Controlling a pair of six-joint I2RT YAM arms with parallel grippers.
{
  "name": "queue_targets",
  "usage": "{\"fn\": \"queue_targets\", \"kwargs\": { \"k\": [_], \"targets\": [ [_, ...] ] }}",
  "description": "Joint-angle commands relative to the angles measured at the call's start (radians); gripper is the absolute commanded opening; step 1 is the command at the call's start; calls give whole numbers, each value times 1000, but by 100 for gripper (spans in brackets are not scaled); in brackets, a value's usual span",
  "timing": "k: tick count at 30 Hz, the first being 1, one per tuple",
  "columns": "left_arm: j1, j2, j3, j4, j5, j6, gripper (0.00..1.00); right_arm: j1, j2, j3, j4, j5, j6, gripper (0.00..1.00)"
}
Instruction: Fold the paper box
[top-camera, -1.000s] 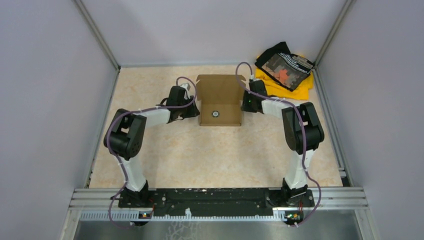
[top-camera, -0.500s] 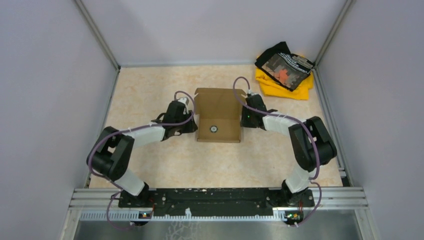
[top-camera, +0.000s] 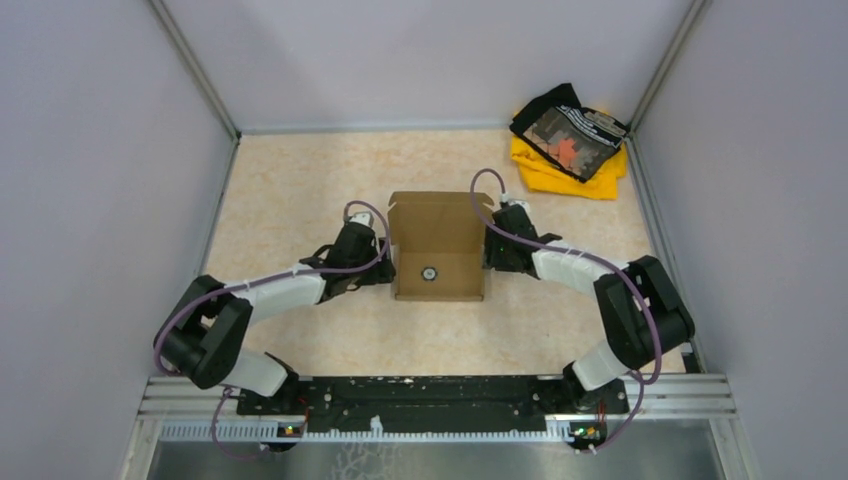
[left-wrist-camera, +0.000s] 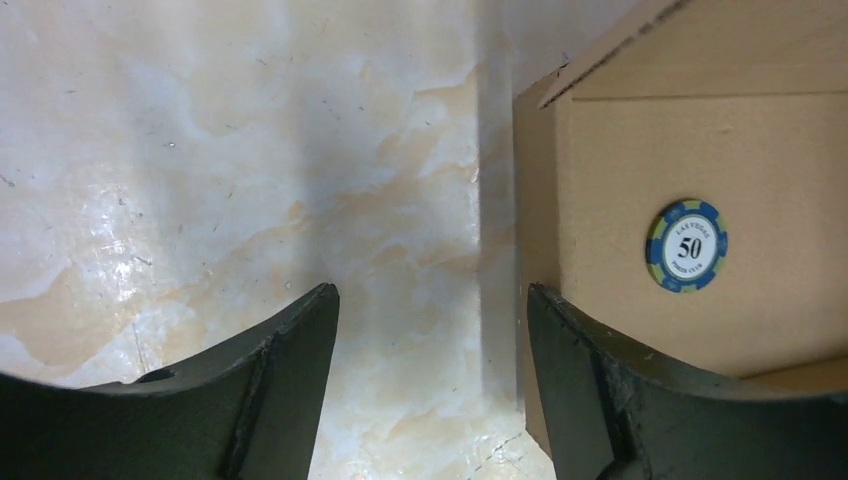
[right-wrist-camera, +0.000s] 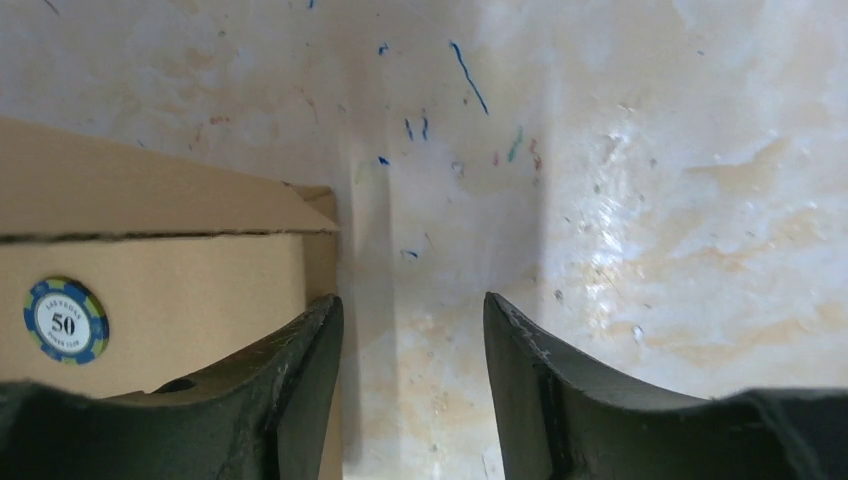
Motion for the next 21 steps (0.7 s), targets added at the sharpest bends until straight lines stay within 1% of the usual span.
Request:
{"fn": "queue_targets", "kwargs": {
  "k": [1, 3, 5, 7, 9, 11, 12, 13, 15, 16, 17, 21],
  "targets": [
    [-5, -50, 16, -123, -55, -37, 75, 23, -117, 42, -100, 84, -6, 55],
    [-8, -143, 7, -170, -60, -47, 76, 23, -201, 64, -159, 90, -27, 55],
    [-7, -254, 9, -197, -56, -22, 80, 23, -289, 80, -188, 71, -74, 58],
    [-6, -361, 24, -193, -65, 45, 84, 21, -350, 108, -199, 48, -115, 61],
    [0, -399, 76, -199, -64, 109, 90, 8, -362, 159, -213, -4, -174, 62],
    [3, -385, 149, -202, -27, 163, 98, 4, -350, 216, -222, -71, -257, 65],
    [6, -365, 187, -209, -13, 182, 99, 4, -334, 246, -233, -85, -301, 66],
    [10, -340, 231, -221, -8, 202, 99, 4, -316, 277, -250, -97, -343, 68],
    [21, -293, 288, -197, 14, 263, 99, 4, -273, 334, -293, -113, -417, 67],
    [29, -266, 322, -206, 4, 283, 99, 4, -261, 353, -304, -113, -447, 67],
    [41, -243, 355, -218, 24, 309, 99, 3, -254, 365, -312, -113, -473, 67],
    [60, -200, 432, -240, 89, 385, 99, 3, -243, 404, -347, -46, -536, 67]
  ]
}}
